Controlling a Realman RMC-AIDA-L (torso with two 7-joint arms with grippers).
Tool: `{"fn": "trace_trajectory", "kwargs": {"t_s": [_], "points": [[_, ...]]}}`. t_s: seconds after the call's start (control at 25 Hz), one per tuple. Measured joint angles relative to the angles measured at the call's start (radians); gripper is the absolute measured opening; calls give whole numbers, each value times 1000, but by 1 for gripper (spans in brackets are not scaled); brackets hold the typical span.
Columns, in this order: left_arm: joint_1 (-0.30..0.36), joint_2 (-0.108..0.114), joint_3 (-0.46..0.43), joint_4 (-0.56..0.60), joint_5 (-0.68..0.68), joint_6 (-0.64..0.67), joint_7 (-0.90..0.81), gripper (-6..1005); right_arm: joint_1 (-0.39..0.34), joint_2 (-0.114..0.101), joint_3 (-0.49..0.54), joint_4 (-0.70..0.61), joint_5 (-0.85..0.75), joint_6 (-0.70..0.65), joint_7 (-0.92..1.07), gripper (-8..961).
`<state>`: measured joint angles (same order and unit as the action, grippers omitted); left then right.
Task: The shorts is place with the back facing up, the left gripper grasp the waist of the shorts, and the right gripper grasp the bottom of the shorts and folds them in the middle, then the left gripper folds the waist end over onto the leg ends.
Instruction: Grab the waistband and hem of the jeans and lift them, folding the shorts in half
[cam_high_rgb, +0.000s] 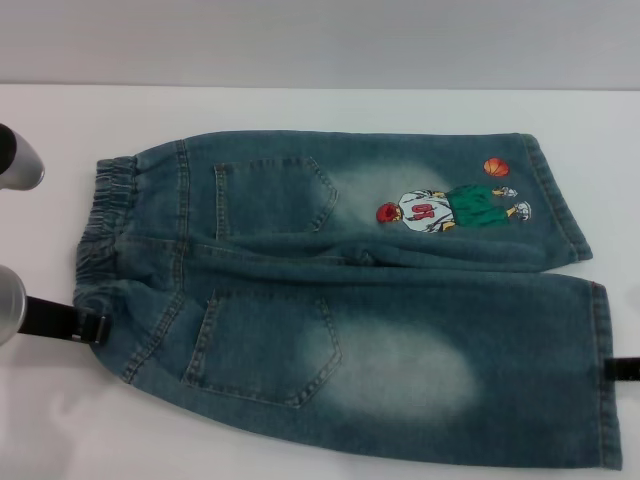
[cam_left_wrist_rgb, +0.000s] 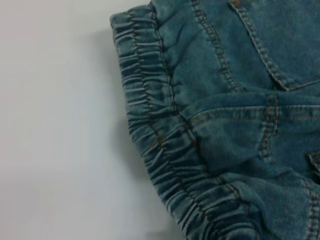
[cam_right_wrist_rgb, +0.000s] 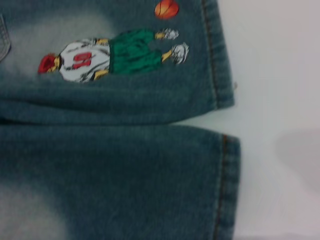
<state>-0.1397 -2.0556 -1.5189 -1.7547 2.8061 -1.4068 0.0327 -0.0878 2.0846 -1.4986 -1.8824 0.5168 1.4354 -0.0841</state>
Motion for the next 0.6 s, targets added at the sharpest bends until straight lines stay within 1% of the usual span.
{"fn": "trace_trajectory", "kwargs": {"t_s": [0.2,0.6], "points": [[-6,-2,4,9,0,6,3,219,-9,2,-28,5,1,6,6,676],[-8,-3,6,26,-2,17,6,208,-16,3,-52,27,16,18,11,675]]}}
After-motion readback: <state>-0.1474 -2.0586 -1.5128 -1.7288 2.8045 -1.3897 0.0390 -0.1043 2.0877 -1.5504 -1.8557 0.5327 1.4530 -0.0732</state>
